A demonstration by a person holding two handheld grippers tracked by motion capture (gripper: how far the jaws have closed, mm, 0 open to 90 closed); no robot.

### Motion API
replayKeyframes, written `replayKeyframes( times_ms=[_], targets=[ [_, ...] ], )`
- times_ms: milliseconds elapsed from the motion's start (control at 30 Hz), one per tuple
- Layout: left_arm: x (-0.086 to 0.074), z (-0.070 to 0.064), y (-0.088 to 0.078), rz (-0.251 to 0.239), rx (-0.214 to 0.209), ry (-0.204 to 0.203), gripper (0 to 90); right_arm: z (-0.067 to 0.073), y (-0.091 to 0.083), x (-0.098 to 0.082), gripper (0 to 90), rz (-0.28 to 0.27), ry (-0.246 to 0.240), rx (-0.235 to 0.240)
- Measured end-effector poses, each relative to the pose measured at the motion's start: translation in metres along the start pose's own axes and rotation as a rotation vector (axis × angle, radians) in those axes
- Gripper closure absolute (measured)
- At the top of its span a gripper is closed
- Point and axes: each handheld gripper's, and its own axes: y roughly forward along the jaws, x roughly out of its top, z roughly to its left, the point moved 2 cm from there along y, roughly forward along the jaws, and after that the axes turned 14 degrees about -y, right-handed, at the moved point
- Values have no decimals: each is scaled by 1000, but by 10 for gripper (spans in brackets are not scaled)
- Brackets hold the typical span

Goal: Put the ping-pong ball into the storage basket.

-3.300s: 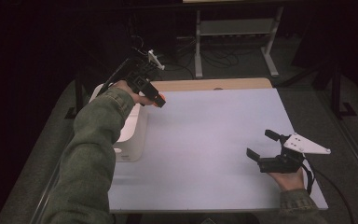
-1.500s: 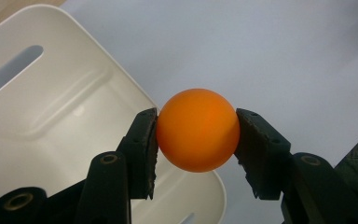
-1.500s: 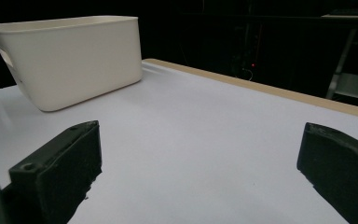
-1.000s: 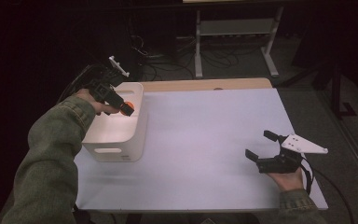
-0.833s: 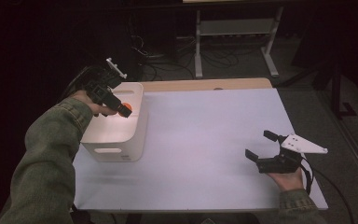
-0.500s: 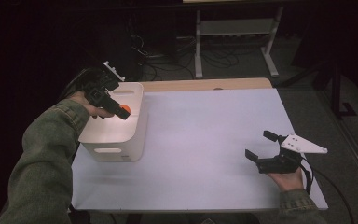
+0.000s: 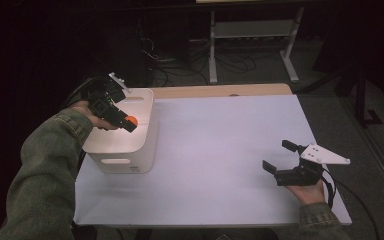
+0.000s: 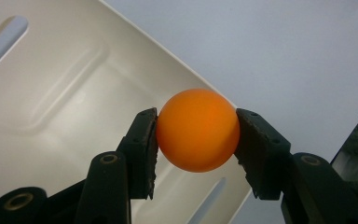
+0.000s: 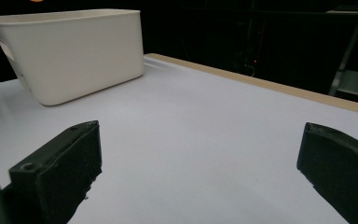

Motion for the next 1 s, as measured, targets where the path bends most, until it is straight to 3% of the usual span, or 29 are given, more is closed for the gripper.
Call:
replayKeyframes(
  times_ms=[500, 1000],
  targets=[
    [-5, 0, 17, 46, 1, 63, 511, 0, 0, 0, 0, 4, 1, 4],
    [-14, 4, 36, 76, -16, 85, 511, 1, 1, -1, 0, 11, -4, 6]
  ],
)
